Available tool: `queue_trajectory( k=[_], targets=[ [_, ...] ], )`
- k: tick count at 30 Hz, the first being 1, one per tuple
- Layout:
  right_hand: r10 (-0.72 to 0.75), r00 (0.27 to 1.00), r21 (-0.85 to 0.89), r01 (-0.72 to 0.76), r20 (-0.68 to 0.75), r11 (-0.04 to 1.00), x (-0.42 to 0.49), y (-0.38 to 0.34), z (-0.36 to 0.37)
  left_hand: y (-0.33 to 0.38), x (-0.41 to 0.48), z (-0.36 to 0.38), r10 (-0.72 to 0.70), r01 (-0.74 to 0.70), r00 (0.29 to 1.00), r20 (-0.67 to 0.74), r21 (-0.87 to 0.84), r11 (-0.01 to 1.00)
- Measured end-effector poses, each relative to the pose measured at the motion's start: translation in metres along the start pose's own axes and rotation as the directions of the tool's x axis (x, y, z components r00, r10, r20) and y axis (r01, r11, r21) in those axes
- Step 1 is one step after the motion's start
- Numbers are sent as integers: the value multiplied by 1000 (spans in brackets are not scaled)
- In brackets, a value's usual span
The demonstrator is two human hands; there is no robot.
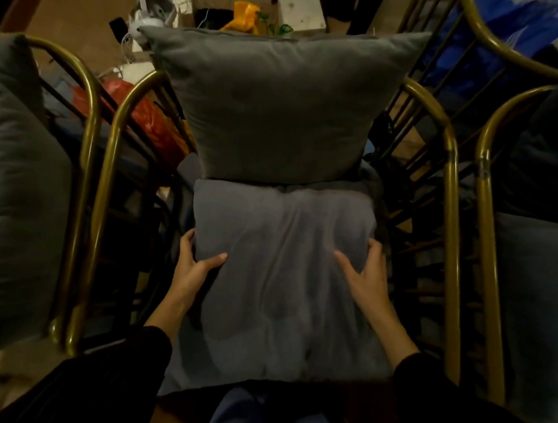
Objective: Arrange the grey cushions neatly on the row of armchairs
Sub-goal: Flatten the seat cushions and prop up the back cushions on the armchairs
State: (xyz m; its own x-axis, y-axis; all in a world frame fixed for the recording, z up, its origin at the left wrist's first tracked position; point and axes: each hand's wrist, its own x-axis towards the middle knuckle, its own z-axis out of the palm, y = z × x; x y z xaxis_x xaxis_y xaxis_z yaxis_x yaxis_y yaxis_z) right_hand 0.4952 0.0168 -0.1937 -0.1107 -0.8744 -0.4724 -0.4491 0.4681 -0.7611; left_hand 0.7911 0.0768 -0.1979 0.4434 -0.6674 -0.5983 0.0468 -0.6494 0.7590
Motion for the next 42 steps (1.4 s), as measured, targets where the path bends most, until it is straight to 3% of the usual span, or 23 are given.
queue_trajectory(
  k=[7,10,14,19,21,24,28,32,35,38,42],
  targets=[
    [196,975,-142,-181,104,973,20,37,8,-25,22,15,-89,83,995,51,103,991],
    [221,969,-203,-195,111,960,31,40,15,-27,31,21,-60,42,997,56,282,958],
    [287,956,-332,-254,54,908,33,35,24,-34,33,29,-60,87,996,-67,534,841],
    [208,971,-454,-240,-119,858,5,18,37,-28,-2,39,-56,119,991,-121,617,778],
    [196,968,-499,-248,-154,830,-14,6,47,-21,-16,38,-84,124,992,-94,622,773],
    [263,959,-536,-277,-105,798,-36,-20,63,6,-33,22,-67,20,996,51,624,781],
    [132,987,-557,-58,93,829,-49,-68,88,54,-48,-28,-31,-68,985,168,551,832],
    [-97,924,-398,251,370,882,-66,-142,142,97,-50,-107,137,-140,990,35,380,914],
    [-187,829,-286,380,527,880,-91,-201,195,126,-61,-176,281,-262,955,-89,181,948],
    [-234,771,-229,439,593,869,-124,-249,254,142,-63,-253,336,-328,899,-282,77,942],
    [-300,784,-178,457,543,871,-161,-290,335,122,-34,-353,325,-254,855,-404,220,942]
  ],
)
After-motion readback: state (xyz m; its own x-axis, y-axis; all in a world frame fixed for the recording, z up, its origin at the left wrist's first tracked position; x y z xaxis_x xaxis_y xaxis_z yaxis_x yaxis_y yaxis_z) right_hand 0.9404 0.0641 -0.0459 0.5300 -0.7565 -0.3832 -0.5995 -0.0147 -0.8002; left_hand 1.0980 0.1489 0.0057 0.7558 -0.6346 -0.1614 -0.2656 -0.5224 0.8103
